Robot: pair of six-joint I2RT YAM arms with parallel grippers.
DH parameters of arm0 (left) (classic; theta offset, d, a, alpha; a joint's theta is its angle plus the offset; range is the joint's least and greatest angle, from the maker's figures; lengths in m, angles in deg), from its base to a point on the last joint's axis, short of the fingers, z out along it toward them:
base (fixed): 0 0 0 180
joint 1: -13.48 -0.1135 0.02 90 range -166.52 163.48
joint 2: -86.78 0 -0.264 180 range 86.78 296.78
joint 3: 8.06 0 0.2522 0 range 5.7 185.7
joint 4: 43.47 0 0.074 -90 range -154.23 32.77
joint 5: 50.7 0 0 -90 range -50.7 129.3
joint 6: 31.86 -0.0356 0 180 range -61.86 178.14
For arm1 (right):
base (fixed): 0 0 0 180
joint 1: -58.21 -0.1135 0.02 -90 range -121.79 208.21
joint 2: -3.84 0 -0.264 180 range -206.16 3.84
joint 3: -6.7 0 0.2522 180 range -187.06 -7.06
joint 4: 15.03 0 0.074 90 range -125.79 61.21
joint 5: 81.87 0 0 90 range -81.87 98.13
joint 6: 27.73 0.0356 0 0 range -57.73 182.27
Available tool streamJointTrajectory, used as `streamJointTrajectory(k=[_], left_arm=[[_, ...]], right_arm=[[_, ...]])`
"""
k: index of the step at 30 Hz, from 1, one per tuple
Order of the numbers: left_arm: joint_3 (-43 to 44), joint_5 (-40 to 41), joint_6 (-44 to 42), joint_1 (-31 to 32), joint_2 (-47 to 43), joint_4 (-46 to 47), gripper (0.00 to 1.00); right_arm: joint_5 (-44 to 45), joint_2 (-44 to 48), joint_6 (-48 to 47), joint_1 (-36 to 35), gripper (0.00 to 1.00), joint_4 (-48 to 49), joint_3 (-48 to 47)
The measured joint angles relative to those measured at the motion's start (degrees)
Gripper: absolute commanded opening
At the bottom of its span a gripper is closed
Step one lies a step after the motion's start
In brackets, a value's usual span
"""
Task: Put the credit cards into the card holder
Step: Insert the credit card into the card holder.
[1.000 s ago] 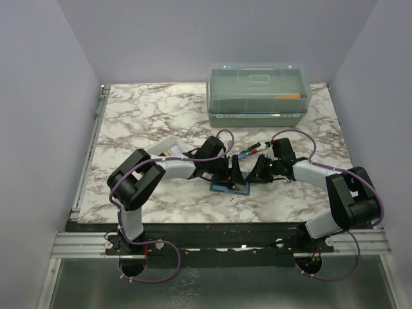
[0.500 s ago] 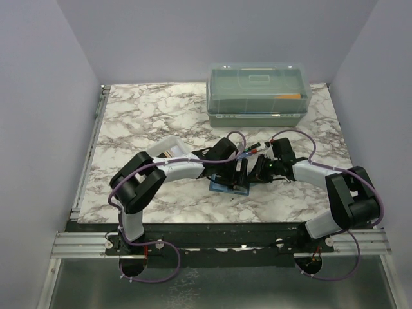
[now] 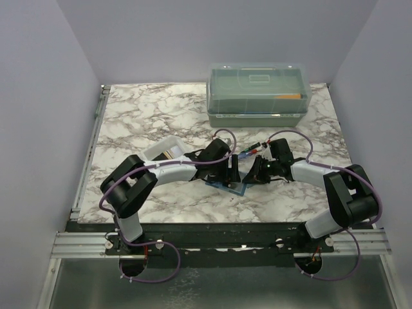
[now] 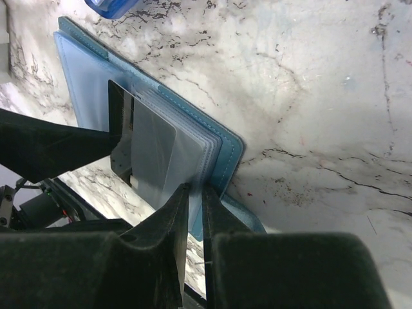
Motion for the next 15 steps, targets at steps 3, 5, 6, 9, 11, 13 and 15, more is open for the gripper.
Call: streamJointTrajectory(k=[3,5,6,9,11,13,15], left_arm=[[-2.2,2.7,0.5,0.0,-2.8,0.4,0.83],[-3.6,4.2,0.5,0.0,-4.7,0.3,0.82],[-4.1,4.8,0.3,0.0,-5.6,0.2,0.82],[-4.3,6.1,-0.3,-0.3,-6.7,0.5,0.80],[-4.3,6.1,-1.0,-0.5,-6.4,0.6,0.79],[-3.6,6.0,-1.4,-0.5,-5.0,0.7,0.78],[-2.5,5.9,-1.6,-0.5,-2.8,1.0,0.78]], right_arm=[[0.0,0.0,0.0,0.0,0.14,0.0,0.0],[0.0,0.0,0.0,0.0,0.14,0.0,0.0],[-0.1,-0.1,0.0,0.0,0.14,0.0,0.0],[-0.3,-0.2,0.0,0.1,0.13,0.1,0.0],[-0.4,-0.3,0.0,0.1,0.13,0.2,0.0],[-0.4,-0.3,-0.1,0.1,0.13,0.2,-0.1],[-0.5,-0.3,-0.2,0.1,0.13,0.2,-0.1]])
